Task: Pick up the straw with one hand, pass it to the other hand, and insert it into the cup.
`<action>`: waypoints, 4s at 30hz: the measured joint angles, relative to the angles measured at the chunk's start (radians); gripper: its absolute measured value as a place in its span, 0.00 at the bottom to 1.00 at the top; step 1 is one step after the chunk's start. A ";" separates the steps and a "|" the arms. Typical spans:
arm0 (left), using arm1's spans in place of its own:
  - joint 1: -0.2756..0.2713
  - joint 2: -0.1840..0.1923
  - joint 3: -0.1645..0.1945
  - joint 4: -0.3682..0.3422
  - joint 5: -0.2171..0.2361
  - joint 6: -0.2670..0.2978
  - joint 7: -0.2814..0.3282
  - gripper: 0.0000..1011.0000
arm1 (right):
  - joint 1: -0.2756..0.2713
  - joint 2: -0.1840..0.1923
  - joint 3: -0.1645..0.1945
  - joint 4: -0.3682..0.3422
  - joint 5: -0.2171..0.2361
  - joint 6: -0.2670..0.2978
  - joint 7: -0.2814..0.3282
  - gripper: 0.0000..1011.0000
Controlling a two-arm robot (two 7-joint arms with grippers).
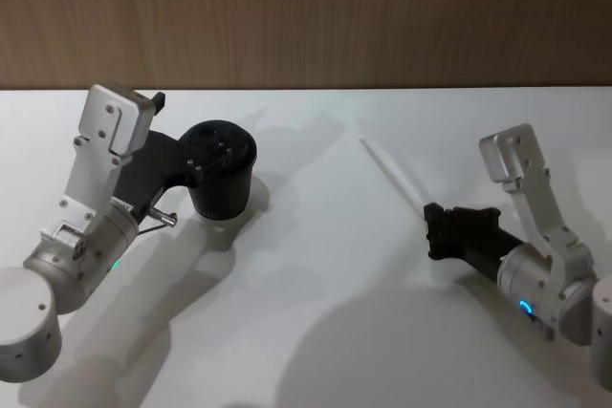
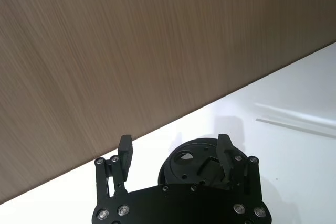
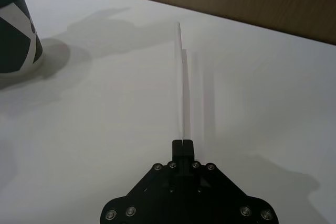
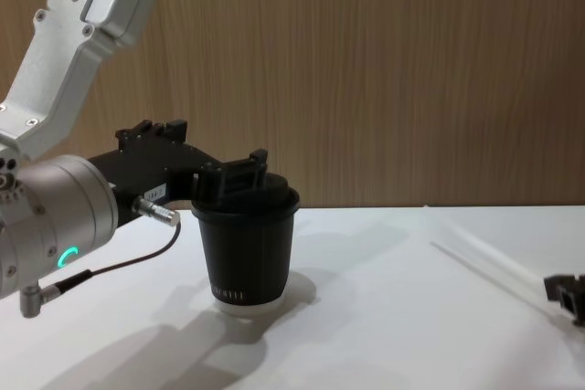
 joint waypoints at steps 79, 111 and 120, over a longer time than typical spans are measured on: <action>0.019 0.012 -0.153 -0.075 -0.603 0.023 -0.496 0.99 | -0.073 -0.034 -0.014 -0.270 0.197 -0.391 0.150 0.00; -0.104 0.004 -0.101 0.031 -0.785 0.101 -0.723 0.99 | -0.078 -0.031 -0.025 -0.275 0.200 -0.391 0.148 0.00; -0.144 -0.016 -0.080 0.082 -0.825 0.108 -0.786 0.99 | -0.078 -0.031 -0.025 -0.276 0.200 -0.391 0.148 0.00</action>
